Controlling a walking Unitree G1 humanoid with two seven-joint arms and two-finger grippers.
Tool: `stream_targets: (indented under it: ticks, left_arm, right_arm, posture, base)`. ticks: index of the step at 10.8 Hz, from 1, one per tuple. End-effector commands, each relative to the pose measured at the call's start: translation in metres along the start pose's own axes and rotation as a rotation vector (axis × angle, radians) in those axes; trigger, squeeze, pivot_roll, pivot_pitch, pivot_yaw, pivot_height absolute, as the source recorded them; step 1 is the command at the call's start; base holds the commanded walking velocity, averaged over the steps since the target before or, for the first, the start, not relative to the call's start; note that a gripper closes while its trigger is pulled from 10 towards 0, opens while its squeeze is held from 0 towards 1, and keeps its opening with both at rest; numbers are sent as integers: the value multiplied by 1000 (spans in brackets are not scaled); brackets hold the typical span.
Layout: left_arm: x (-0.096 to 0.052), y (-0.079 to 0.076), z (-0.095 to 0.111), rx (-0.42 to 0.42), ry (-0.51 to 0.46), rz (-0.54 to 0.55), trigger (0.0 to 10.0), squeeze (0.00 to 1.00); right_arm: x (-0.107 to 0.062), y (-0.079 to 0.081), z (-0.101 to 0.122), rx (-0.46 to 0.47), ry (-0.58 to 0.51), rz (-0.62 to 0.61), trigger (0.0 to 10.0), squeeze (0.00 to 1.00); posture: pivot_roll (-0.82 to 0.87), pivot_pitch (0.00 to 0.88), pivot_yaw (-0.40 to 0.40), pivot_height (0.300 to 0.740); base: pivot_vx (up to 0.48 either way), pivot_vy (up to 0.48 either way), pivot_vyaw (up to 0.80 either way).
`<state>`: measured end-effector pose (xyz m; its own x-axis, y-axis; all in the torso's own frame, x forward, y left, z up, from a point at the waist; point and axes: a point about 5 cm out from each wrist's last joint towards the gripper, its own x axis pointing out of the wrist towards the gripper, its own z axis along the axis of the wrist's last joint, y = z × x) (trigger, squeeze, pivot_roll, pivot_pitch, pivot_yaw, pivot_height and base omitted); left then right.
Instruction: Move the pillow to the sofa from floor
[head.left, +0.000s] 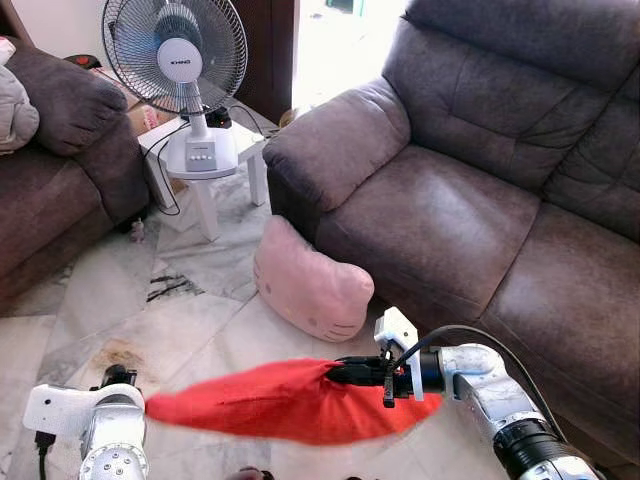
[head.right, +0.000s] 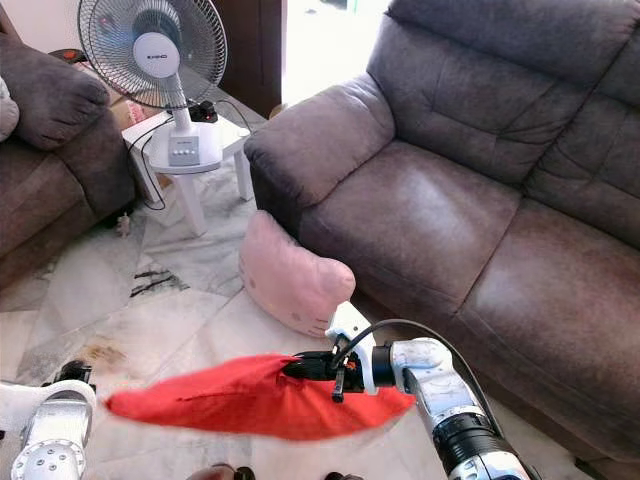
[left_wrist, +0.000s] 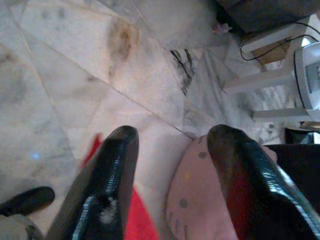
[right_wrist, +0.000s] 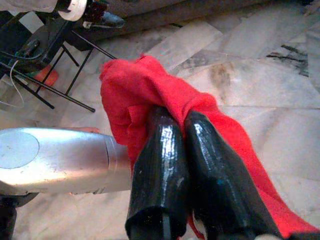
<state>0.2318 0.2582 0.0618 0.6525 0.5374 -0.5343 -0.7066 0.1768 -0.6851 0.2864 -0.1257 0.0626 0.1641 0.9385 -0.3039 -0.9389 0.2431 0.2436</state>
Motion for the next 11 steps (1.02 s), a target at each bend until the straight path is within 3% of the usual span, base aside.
stream_targets:
  ticks: [1,3,5,8,10,11]
  left_arm:
    - [1,6,-7,-23,37,22,10000,1000]
    - [1,5,-18,-39,117,44,10000,1000]
    - [-6,10,-36,0,225,81,10000,1000]
    - [-15,8,-25,-61,132,134,10000,1000]
    - [-21,0,-23,-78,142,148,10000,1000]
    - [-20,3,-24,-78,148,165,10000,0]
  right_arm:
    - [1,0,18,-70,-58,26,10000,0]
    - [1,0,17,-70,-51,20,10000,0]
    - [3,-1,16,-73,-39,20,10000,0]
    - [4,0,12,-69,-26,19,10000,0]
    - [6,0,10,-67,-13,13,10000,0]
    - [6,0,10,-67,-15,14,10000,0]
  posture:
    - [187,164,-62,740]
    - [192,165,-64,740]
    - [192,165,-64,740]
    - [197,166,-66,740]
    - [204,164,-63,740]
    - [201,163,-63,740]
  base:
    - [0,0,0]
    - [0,0,0]
    - [0,0,0]
    - [0,0,0]
    - [0,0,0]
    - [0,0,0]
